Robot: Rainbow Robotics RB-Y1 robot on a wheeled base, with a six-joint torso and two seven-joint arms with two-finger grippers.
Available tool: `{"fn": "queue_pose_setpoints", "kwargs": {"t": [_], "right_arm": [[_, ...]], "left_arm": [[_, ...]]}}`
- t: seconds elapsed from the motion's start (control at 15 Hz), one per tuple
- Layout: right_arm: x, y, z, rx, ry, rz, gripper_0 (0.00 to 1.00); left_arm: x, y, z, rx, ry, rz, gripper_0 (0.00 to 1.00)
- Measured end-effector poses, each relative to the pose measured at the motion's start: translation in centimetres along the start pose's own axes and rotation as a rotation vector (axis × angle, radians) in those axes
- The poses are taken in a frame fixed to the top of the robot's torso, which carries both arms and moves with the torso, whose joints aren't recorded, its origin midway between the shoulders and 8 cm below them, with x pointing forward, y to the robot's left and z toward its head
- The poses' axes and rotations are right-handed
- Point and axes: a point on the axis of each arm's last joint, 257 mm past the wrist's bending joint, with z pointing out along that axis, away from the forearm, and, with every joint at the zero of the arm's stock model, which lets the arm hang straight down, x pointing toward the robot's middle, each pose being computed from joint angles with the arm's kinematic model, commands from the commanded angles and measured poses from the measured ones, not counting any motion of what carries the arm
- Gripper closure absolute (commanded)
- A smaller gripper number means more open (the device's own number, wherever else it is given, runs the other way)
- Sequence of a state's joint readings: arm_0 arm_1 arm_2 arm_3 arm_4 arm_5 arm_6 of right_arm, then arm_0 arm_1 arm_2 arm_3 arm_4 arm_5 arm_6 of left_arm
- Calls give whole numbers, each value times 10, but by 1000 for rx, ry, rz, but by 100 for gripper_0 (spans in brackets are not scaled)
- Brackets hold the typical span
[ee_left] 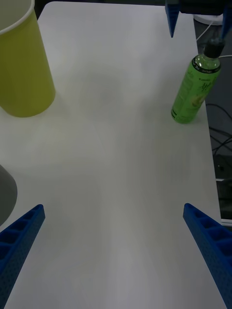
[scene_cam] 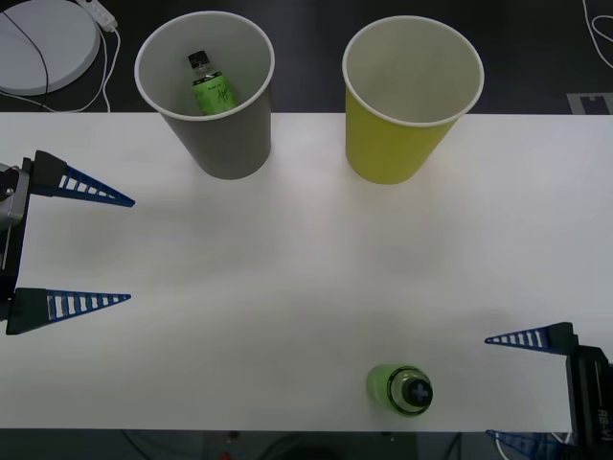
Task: Put the can into the green bin and the plastic bottle into the gray bin
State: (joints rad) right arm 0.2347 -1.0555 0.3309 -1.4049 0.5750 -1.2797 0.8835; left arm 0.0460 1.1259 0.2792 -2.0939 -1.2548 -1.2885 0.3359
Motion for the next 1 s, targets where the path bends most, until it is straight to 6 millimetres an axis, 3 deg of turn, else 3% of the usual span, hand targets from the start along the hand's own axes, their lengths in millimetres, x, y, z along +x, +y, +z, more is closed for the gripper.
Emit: {"fn": "queue_pose_setpoints", "kwargs": {"t": [1.0], "right_arm": [[2,3,65,-30,-56,2,0]], "left_arm": [[0,0,0,0,0,0,0]]}}
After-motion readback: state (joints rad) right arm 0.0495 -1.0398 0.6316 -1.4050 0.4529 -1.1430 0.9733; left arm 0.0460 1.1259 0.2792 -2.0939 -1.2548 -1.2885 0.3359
